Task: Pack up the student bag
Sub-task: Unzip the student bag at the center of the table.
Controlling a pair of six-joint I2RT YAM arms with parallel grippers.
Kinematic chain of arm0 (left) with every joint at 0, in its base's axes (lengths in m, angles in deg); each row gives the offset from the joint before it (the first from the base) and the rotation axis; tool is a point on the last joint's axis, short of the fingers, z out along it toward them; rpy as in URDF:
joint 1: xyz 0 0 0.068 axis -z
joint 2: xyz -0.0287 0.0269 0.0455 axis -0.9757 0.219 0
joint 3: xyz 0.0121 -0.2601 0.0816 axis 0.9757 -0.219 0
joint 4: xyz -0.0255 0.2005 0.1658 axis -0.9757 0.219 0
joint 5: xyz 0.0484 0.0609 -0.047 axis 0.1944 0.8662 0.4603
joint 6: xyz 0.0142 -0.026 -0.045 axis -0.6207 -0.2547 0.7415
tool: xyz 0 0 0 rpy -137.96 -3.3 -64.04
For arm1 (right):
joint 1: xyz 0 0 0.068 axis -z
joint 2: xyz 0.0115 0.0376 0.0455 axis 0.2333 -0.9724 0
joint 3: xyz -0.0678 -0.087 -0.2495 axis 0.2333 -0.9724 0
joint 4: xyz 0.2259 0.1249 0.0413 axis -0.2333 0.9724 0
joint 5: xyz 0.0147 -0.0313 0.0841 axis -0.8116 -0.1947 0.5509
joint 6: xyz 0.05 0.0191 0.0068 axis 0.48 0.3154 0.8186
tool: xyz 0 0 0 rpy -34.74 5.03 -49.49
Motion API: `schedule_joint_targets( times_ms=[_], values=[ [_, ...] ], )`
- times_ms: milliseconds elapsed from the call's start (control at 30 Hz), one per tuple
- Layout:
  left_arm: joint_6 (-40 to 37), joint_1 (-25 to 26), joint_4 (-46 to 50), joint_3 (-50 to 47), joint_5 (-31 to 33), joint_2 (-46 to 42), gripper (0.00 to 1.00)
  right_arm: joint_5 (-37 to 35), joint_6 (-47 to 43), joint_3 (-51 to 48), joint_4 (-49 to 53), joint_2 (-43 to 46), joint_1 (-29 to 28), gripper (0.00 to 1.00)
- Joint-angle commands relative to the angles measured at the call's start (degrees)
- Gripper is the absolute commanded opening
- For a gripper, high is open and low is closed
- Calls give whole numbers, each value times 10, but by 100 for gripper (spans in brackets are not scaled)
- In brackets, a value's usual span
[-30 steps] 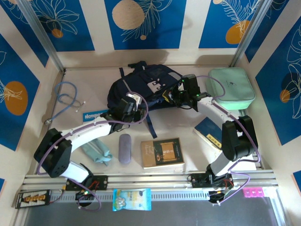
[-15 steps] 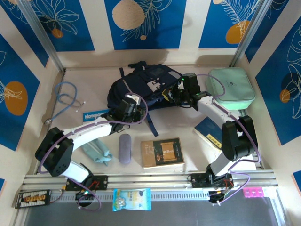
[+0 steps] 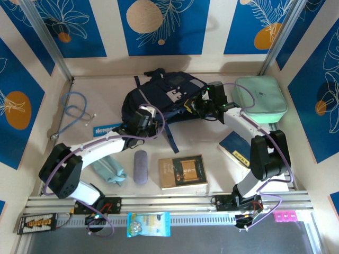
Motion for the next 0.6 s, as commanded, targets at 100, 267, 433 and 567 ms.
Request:
schedule_joint_targets(
  times_ms=[100,267,433,567],
  values=[
    [-22,-54,18,-39,-28,-41,0,-4,-54,5,-10,3,48,0],
    [-56,-71,22,-39,-75,-36,0,-16,-95,2,-14,-25,70,0],
    [-82,-71,35,-9,-139,-6,0,-5,-119,1,-38,-65,90,2],
    [-88,-64,57,25,-182,27,0,-20,-139,8,-24,-81,94,17]
  ],
)
